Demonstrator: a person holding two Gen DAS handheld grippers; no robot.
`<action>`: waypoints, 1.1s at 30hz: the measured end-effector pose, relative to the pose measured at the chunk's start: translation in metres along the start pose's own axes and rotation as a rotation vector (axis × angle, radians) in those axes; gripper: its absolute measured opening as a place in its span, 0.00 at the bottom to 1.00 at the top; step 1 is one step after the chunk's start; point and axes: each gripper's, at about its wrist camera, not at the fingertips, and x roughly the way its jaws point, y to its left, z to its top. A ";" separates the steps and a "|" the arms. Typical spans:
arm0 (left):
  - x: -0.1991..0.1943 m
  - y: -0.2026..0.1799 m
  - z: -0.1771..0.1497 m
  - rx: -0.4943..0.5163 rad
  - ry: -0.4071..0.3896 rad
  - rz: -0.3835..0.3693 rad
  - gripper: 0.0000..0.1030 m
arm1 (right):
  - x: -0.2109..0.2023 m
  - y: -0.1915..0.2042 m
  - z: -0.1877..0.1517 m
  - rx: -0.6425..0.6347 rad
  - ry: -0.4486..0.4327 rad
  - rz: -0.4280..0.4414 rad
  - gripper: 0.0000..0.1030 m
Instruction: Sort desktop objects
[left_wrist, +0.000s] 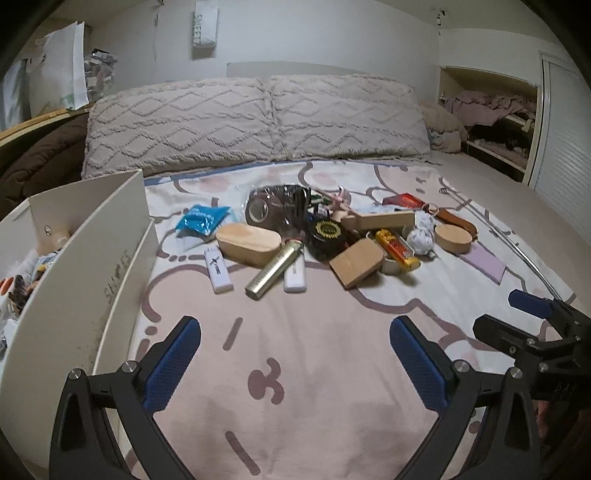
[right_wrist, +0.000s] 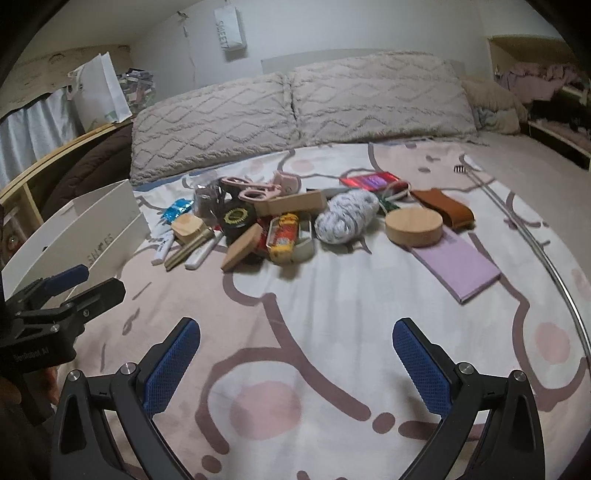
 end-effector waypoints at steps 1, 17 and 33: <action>0.001 0.000 -0.001 0.000 0.006 -0.002 1.00 | 0.000 -0.002 0.000 0.011 0.002 0.000 1.00; 0.025 0.006 -0.012 -0.035 0.082 -0.035 1.00 | 0.040 -0.069 0.072 -0.144 0.050 -0.331 1.00; 0.036 0.008 -0.017 -0.037 0.130 -0.053 1.00 | 0.152 -0.142 0.129 0.055 0.280 -0.468 1.00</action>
